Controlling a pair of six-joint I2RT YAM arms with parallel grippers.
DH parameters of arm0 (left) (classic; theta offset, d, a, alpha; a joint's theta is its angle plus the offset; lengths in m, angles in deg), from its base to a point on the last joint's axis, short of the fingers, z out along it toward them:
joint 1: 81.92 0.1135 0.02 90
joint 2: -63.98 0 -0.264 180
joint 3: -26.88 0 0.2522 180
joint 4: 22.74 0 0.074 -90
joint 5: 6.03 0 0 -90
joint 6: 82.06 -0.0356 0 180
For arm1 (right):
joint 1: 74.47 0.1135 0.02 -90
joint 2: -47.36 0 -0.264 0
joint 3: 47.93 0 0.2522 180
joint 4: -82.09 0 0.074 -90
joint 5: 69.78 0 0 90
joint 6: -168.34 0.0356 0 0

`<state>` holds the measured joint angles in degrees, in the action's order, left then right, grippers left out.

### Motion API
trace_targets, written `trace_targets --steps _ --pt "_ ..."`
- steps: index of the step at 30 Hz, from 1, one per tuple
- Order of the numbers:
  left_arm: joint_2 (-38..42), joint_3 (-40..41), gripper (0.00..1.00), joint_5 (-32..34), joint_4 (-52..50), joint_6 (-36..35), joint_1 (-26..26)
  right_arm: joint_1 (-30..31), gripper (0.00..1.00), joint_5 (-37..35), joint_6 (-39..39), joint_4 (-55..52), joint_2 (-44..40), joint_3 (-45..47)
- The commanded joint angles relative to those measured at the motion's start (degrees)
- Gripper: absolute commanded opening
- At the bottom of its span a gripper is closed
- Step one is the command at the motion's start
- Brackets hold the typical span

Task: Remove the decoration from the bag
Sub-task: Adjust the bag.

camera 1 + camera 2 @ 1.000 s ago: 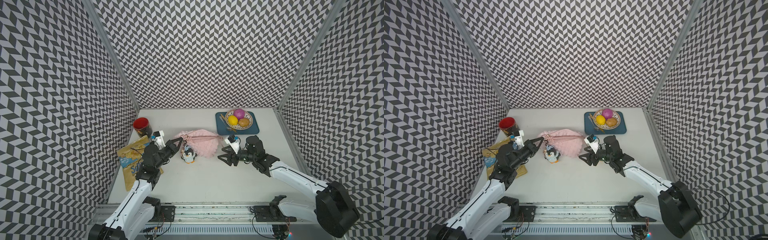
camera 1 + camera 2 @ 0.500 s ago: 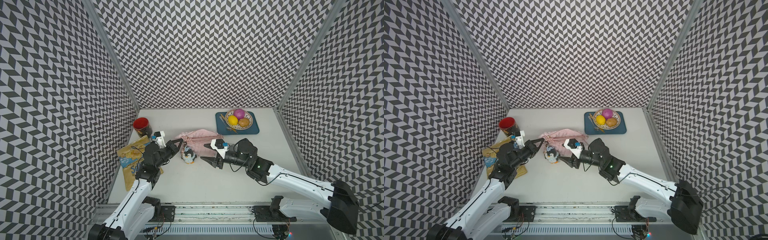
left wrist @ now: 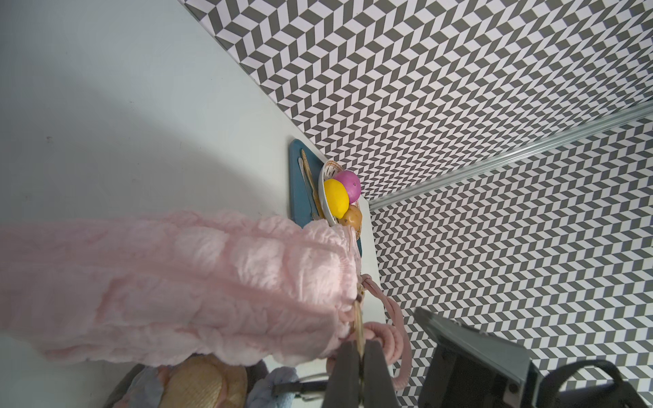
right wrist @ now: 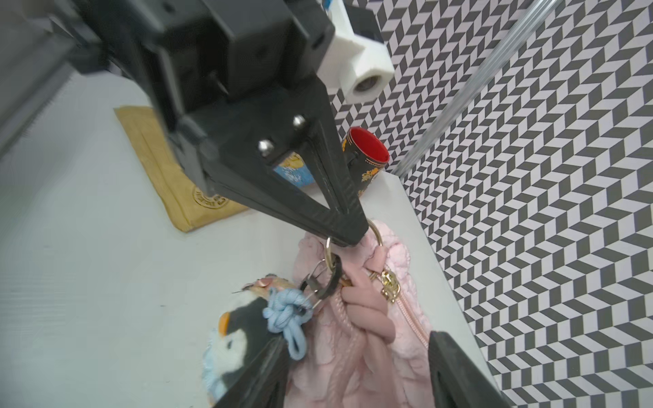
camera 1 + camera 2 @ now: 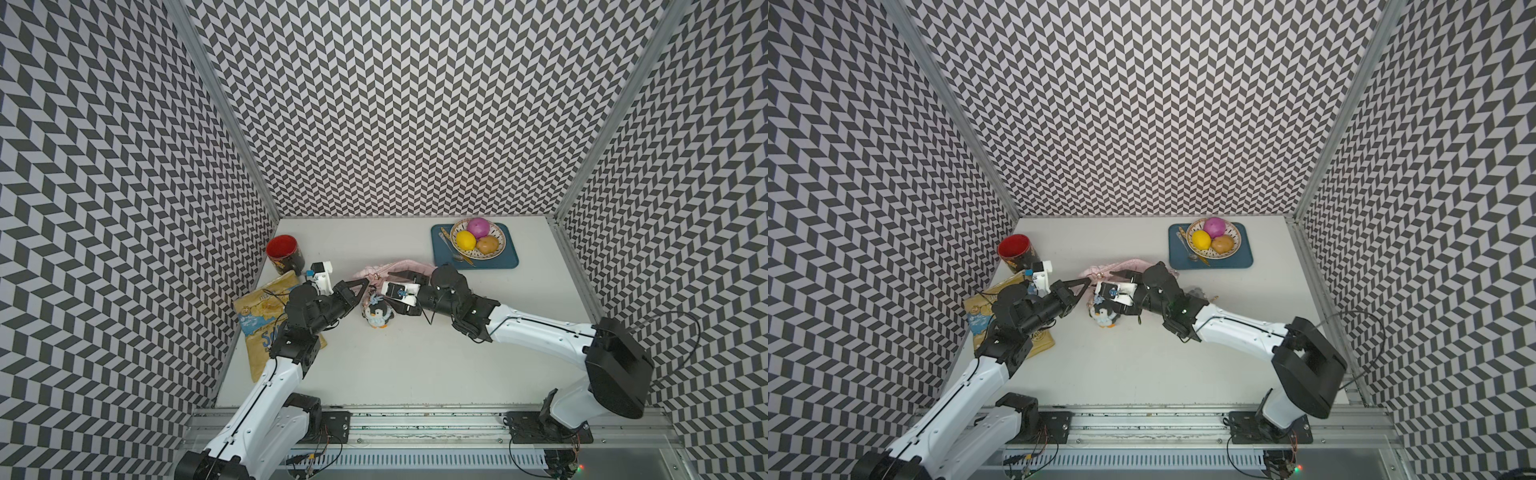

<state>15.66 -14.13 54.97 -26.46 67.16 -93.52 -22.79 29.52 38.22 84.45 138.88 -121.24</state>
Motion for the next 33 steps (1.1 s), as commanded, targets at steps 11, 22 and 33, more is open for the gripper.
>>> trace_targets --steps 11,22,33 --pt "1.8 -3.2 0.00 -5.9 -2.9 -2.5 0.1 -3.1 0.43 6.0 -3.7 -1.0 7.6 -5.5" --pt "2.2 -6.2 0.25 -5.6 -10.4 -11.0 0.1 -4.6 0.03 13.5 -1.7 1.5 4.5 -2.0" --pt "-0.2 -18.0 0.56 -4.3 -28.4 -41.6 0.1 -7.5 0.00 19.0 -1.0 -2.3 2.0 -1.0"
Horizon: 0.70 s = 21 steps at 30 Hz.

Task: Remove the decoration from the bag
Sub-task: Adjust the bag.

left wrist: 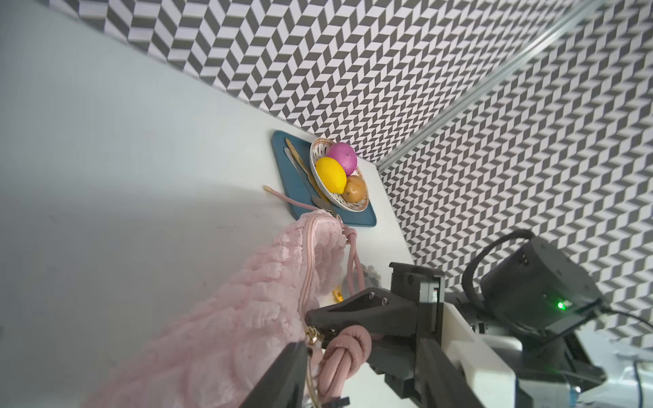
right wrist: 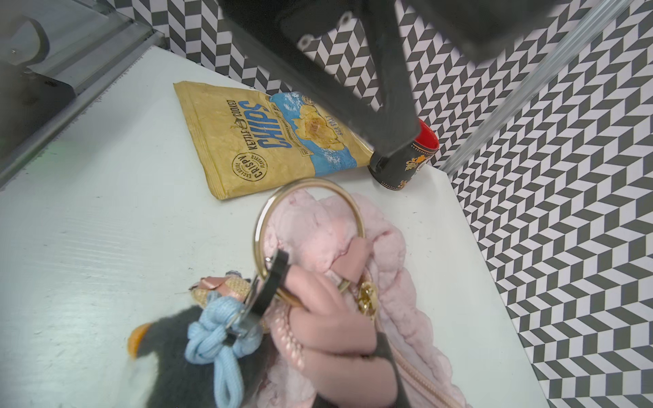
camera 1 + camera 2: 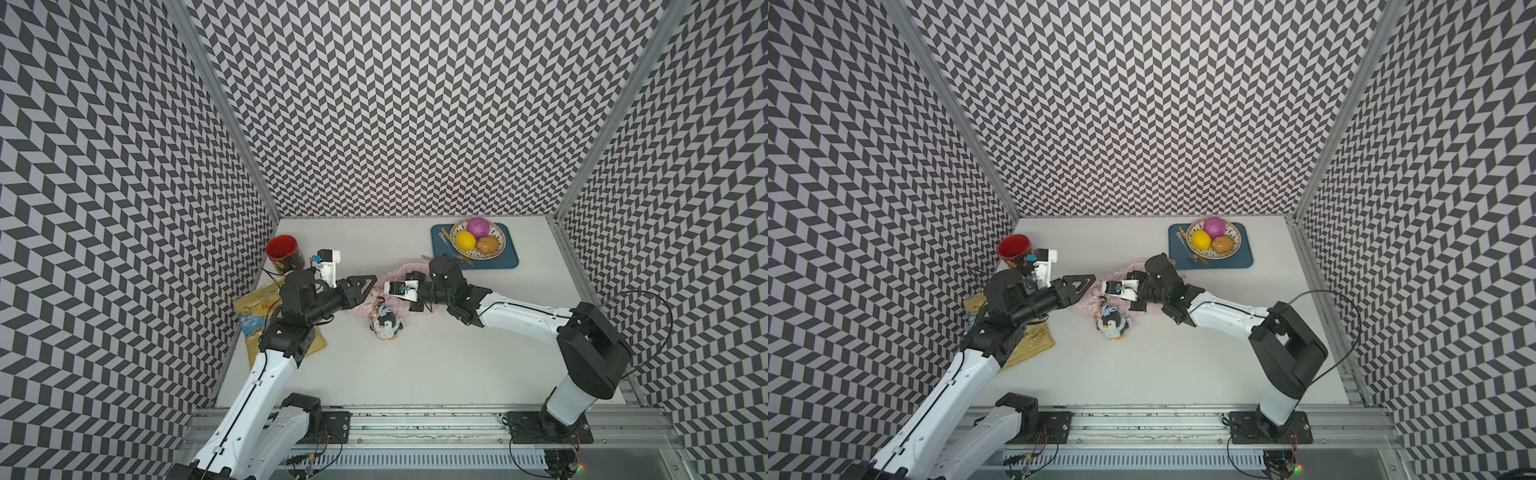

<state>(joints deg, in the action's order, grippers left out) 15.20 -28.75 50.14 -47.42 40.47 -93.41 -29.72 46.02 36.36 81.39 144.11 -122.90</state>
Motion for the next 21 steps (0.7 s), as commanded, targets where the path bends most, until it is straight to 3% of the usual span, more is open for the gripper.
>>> trace_targets --steps 1,6,10,16,19,21 --pt "0.3 -4.3 0.56 0.5 -9.0 -18.8 0.0 -0.7 0.00 2.9 0.8 0.5 -3.5 0.8" --pt "2.0 -7.4 0.53 1.7 -17.3 -42.3 -2.7 -1.6 0.00 4.6 1.3 -0.2 -4.8 1.8" --pt "4.5 -6.1 0.53 12.8 -21.0 -58.1 -13.3 -1.6 0.00 5.2 1.2 -1.7 -5.3 1.6" --pt "2.9 -6.8 0.67 24.8 -24.6 -69.3 -19.4 -1.6 0.00 6.7 0.7 -5.3 -5.9 0.8" --pt "0.7 -8.2 0.65 32.0 -24.2 -72.1 -20.3 -1.6 0.00 7.5 0.7 -6.1 -6.8 1.3" --pt "1.1 -8.4 0.64 29.8 -21.8 -74.5 -20.5 -1.6 0.00 8.1 0.6 -7.5 -7.1 1.1"
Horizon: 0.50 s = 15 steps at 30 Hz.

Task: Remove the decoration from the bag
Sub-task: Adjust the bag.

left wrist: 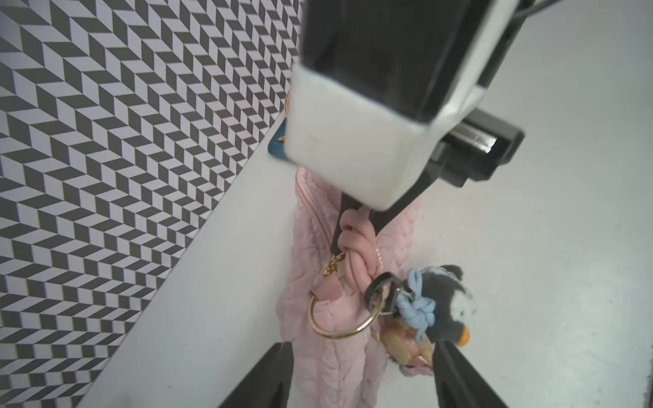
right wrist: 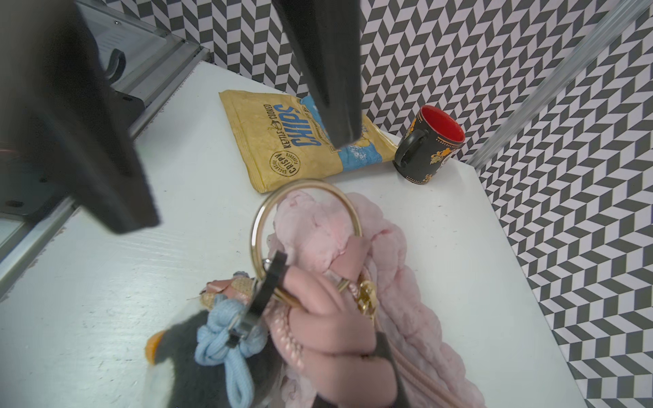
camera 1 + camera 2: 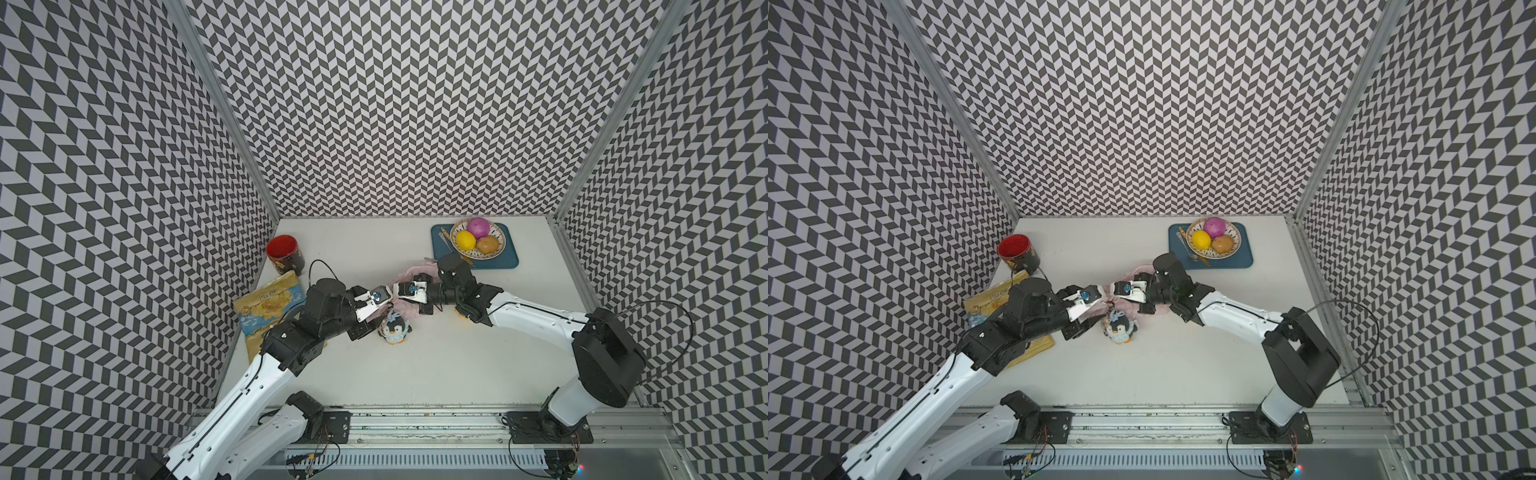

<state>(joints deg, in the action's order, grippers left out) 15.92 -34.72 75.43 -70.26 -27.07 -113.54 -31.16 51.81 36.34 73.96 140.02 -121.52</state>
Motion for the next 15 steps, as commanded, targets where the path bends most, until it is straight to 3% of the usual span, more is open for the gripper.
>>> trace_targets --steps 1,7,12,15 --pt "0.9 -2.3 0.62 2.3 1.7 -9.3 -0.4 -0.2 0.00 2.8 0.6 -0.9 -3.1 -0.6" --pt "2.5 -2.0 0.60 5.1 0.6 -20.4 -2.1 -0.2 0.00 4.0 0.5 -3.2 -3.6 -0.6" --pt "2.1 -1.1 0.60 0.9 2.2 -21.3 -3.9 -0.2 0.00 5.9 1.1 -2.6 -4.3 -0.1" --pt "0.4 -0.8 0.60 1.6 2.3 -22.5 -4.8 -0.3 0.00 6.7 1.1 -2.8 -4.8 0.0"
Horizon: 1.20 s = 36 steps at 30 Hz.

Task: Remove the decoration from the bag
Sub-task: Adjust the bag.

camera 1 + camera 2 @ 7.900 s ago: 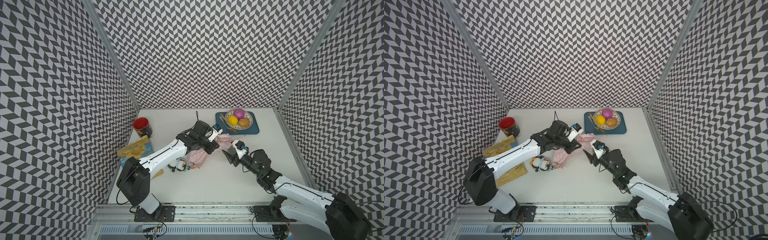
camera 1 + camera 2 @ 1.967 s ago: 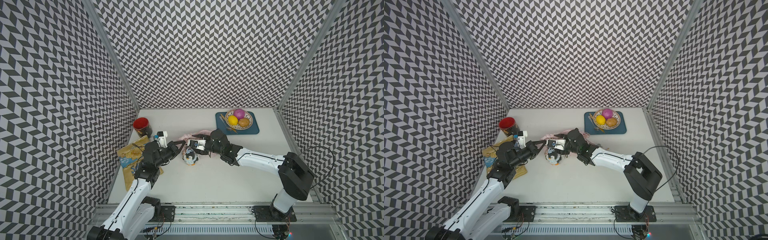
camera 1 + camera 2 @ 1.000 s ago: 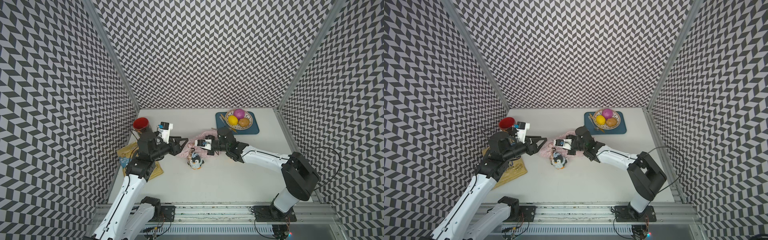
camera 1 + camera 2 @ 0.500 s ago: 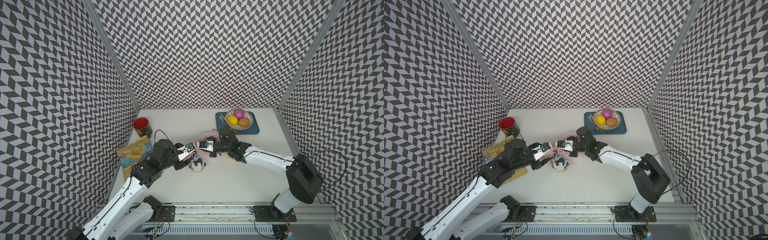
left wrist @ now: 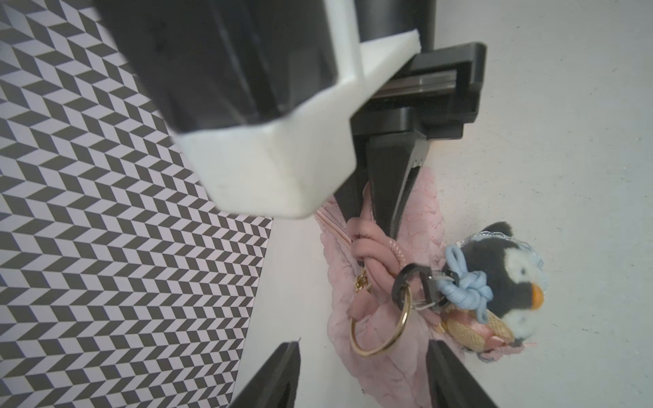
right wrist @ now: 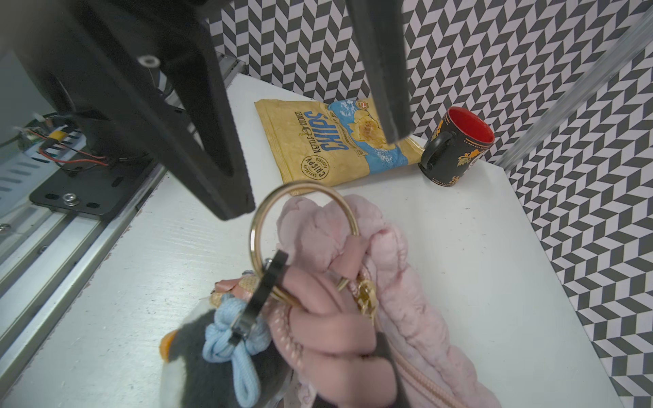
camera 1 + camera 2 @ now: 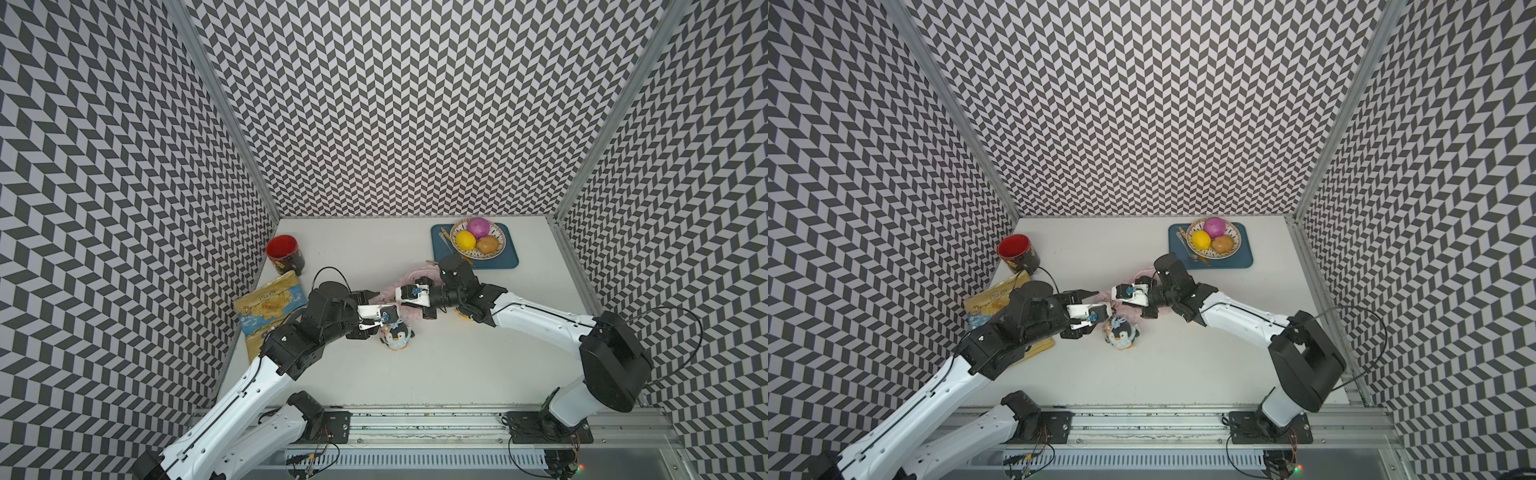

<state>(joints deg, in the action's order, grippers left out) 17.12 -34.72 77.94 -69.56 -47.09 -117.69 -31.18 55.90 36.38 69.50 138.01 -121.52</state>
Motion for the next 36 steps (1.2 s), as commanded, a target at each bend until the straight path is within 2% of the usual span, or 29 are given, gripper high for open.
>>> trace_targets --steps 1,7,11,16,19,21,25,30,31,33,36 --pt "-1.1 -0.9 0.59 -0.9 2.0 -2.5 -0.8 -0.2 0.00 2.7 1.0 1.7 -3.0 0.2" --pt "-3.3 -1.7 0.43 0.2 3.0 -1.7 -1.0 -0.3 0.00 3.5 1.1 1.5 -3.3 0.9" --pt "-2.6 -1.6 0.15 1.2 4.2 -0.3 -1.0 -0.2 0.00 3.4 1.0 1.2 -3.1 1.0" --pt "-1.0 -1.1 0.12 2.1 3.8 -0.4 -1.0 -0.2 0.00 3.2 1.1 1.8 -2.5 1.1" --pt "-0.2 -1.1 0.02 0.7 3.4 0.2 -0.9 -0.4 0.01 2.8 1.5 2.1 -2.1 1.1" --pt "0.0 -1.3 0.00 -0.6 2.9 0.4 -0.9 -0.6 0.06 2.3 3.1 3.9 -2.2 1.7" --pt "-0.6 -2.4 0.00 -3.4 1.3 1.0 -1.0 -1.4 0.25 1.6 6.7 8.7 -4.2 3.9" --pt "-1.1 -3.0 0.00 -6.1 2.4 5.6 -1.0 -3.7 0.25 1.7 6.7 12.9 -9.0 7.5" --pt "-1.5 -3.5 0.00 -6.5 2.9 7.2 -0.9 -4.1 0.44 -0.5 10.6 13.5 -10.0 8.4" --pt "-2.4 -4.6 0.00 -6.7 3.3 10.4 -1.0 -5.1 0.52 -2.1 16.5 15.9 -12.8 11.2" --pt "-4.5 -7.3 0.00 -5.9 2.0 14.2 -1.0 -5.3 0.58 -8.2 22.9 16.5 -17.3 15.0"
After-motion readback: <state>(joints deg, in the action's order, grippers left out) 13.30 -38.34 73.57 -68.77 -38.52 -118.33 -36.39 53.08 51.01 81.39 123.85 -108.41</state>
